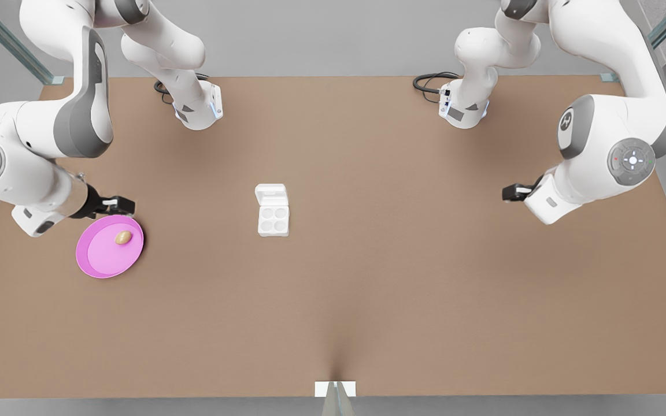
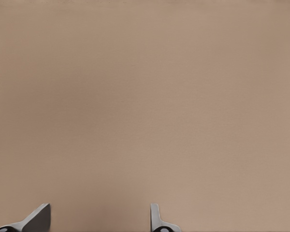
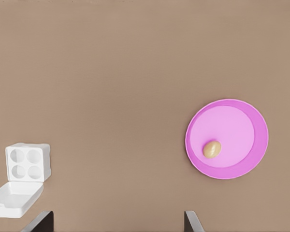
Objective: Pack egg into the box and close the box lid
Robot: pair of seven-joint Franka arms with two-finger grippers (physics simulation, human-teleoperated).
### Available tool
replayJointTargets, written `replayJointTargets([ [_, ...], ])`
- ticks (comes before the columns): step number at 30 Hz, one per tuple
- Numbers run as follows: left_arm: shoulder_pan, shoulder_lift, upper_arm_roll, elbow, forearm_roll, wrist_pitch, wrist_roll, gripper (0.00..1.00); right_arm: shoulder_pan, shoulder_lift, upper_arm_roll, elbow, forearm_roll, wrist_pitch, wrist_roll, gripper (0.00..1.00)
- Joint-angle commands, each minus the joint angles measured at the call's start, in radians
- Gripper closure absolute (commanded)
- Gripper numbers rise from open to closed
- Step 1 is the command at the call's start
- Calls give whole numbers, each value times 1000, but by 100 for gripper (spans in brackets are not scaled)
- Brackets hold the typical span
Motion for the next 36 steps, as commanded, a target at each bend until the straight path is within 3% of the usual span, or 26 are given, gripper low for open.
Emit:
replayJointTargets([
  [1, -2, 1, 0, 1, -2, 78, -33, 0, -1, -1, 0, 0, -1, 98, 15, 0],
  [5, 1, -19, -12, 9, -5, 69, 56, 0, -16, 59, -1, 2, 1, 98, 18, 0],
  [7, 12, -85, -8, 95, -3, -87, 39, 0, -40, 135, -7, -4, -1, 93, 15, 0],
  [10, 21, -213, -6, 61, 3, -223, 18, 0, -165, 252, -13, 2, -14, 106, 20, 0],
  [14, 28, -213, -6, 9, 7, -186, 15, 0, -278, 396, -13, -18, -109, 357, -117, 0],
  [17, 28, -211, -6, 11, 8, -190, 16, 0, -257, 471, -12, -110, -205, 587, -120, 0],
  [19, 31, -208, -8, 9, 8, -186, 18, 0, -266, 393, 2, -305, -209, 793, -108, 0],
  [23, 31, -208, -8, 9, 8, -190, 18, 0, -353, 140, 48, -632, -220, 934, -123, 0],
  [25, 31, -207, -6, 9, 8, -190, 19, 0, -380, 143, 46, -722, -223, 1078, -120, 0],
  [28, 38, -203, -6, 9, 8, -189, 19, 0, -406, 139, 46, -793, -228, 1152, -123, 0],
  [36, 38, -203, -8, 3, 8, -184, 24, 0, -450, 197, 48, -782, -303, 1192, -125, 0],
])
